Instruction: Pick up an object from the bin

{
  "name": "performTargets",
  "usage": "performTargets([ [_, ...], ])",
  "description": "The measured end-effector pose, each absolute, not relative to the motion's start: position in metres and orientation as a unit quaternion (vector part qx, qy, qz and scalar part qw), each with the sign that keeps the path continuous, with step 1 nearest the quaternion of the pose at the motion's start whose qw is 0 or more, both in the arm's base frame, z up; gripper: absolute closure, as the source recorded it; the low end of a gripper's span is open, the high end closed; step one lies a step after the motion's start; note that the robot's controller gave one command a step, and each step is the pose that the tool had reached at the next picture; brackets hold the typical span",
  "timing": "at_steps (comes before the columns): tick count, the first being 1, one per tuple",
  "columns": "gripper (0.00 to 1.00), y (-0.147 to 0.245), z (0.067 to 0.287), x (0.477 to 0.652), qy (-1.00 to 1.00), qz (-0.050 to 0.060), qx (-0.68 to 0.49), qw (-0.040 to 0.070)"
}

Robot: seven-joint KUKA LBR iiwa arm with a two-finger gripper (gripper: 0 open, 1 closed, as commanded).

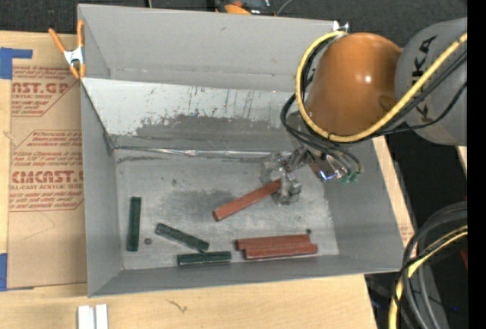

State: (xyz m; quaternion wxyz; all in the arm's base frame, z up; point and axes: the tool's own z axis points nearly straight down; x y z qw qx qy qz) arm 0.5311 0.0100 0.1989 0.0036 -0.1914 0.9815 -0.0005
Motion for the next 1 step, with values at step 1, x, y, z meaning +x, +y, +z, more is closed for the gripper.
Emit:
performTargets([
  [1,1.0,-0.0257,0.3043,0.5402,0.943,-0.002,-0.332,0.004],
])
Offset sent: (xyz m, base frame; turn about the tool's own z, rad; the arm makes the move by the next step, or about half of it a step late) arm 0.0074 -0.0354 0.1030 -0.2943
